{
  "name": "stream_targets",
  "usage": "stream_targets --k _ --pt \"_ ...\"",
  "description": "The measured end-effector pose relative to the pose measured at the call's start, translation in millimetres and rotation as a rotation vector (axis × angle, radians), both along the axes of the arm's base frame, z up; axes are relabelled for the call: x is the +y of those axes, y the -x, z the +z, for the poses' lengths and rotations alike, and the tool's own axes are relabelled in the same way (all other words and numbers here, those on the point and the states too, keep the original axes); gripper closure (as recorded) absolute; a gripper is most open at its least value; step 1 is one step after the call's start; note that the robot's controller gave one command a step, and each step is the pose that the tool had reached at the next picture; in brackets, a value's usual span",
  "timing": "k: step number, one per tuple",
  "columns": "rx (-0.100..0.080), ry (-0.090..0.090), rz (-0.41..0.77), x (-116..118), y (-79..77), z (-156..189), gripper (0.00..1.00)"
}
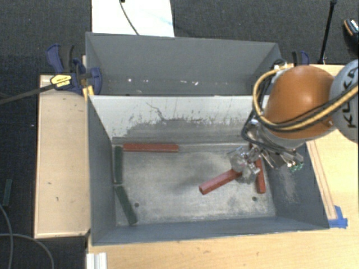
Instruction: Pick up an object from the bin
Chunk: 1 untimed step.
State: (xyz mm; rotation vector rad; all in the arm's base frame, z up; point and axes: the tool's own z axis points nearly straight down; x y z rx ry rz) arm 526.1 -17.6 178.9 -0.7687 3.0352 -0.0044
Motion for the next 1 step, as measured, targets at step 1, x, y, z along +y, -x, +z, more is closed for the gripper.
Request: stream_targets --k 1 --pt "0.002 0.0 -0.045 -23.7 -6.1 56.2 1.0"
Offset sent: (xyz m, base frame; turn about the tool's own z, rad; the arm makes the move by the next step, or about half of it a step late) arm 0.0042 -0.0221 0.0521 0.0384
